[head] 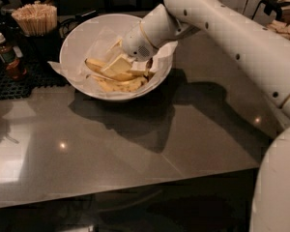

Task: Pick banana from white bowl

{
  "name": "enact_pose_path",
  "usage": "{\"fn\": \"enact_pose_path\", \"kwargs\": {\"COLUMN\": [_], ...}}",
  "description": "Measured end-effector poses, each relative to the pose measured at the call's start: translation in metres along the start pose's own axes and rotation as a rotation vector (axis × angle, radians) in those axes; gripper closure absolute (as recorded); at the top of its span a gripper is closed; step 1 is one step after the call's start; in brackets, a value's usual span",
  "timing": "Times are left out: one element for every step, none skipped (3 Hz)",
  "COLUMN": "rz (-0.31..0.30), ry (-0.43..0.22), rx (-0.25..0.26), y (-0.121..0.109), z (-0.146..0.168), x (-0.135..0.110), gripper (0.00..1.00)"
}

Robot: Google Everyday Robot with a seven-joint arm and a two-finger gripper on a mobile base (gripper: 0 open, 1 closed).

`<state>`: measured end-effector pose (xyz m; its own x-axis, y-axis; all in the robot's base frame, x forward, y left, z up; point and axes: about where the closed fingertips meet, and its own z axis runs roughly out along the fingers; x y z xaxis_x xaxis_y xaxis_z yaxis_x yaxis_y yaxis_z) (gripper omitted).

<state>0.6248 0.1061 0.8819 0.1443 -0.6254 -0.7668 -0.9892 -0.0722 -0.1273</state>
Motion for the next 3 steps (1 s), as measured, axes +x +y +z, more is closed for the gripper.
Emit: {"fn": "enact_pose_path", "kwargs": {"rz": [0.004,-0.005,-0.038], "ry": [-0.046,-0.072,-0.086], "rx": [0.132,0.229,0.293], "y": [0.018,0.028,0.03], "z": [-0.028,-0.053,-0.074], "x": [0.004,0.004,0.0], "gripper": [1.0,1.0,1.0]}}
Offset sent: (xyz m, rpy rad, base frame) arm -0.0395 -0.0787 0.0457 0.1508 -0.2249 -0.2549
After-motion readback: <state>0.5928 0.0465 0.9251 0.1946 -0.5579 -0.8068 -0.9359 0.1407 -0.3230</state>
